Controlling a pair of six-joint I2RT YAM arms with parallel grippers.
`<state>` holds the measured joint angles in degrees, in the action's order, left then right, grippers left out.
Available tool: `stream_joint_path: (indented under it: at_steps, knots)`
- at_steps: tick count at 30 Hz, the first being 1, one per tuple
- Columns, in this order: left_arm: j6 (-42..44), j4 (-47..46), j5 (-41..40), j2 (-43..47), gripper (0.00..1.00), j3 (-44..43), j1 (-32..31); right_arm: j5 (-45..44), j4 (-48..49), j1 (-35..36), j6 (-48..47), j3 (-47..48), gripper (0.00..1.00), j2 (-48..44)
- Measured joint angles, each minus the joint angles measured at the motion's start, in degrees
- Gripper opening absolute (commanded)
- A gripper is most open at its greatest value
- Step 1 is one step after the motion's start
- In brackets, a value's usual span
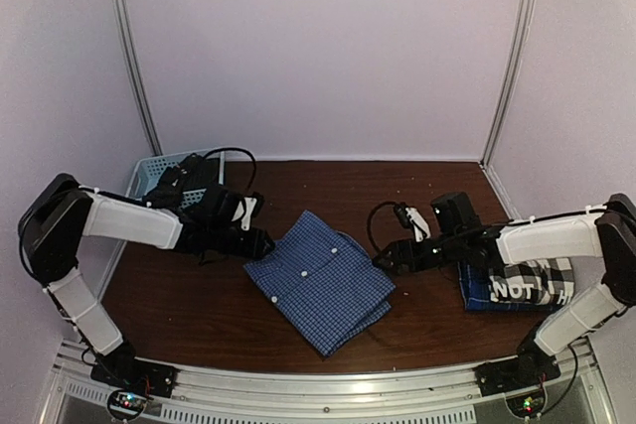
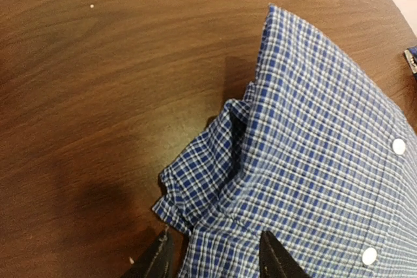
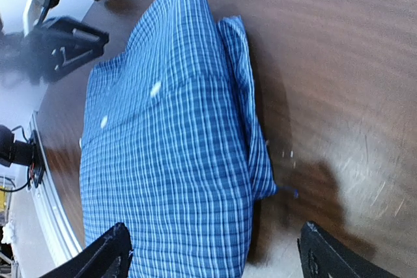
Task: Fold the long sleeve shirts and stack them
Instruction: Rotate the square-folded shirt at the center of the board, then pick up the square-folded shirt from the center of the board.
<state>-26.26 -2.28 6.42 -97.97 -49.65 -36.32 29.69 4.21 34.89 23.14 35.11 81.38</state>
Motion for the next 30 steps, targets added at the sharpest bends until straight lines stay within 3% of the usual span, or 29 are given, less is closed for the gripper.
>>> stream_joint_path:
  at_steps: [6, 10, 21, 30]
  knots:
    - [-4.13, -4.24, 1.18, 14.03, 0.47, 11.1, -0.2, -1.57, -3.5, -0.55, -1.84, 14.82, 0.91, 11.41]
    - [-9.09, -7.23, 2.8, 18.64, 0.47, 18.64, -1.99, -0.39, -5.51, -0.63, -2.67, 21.14, 0.91, 18.95]
    - [-20.28, -13.99, 5.53, 20.5, 0.47, 29.42, -9.97, 4.46, -9.66, -0.94, -6.21, 29.53, 0.89, 29.7]
    - [-23.43, -21.24, 6.47, 14.91, 0.44, 29.51, -11.06, 13.81, -7.15, -2.29, -7.43, 30.67, 0.68, 32.98]
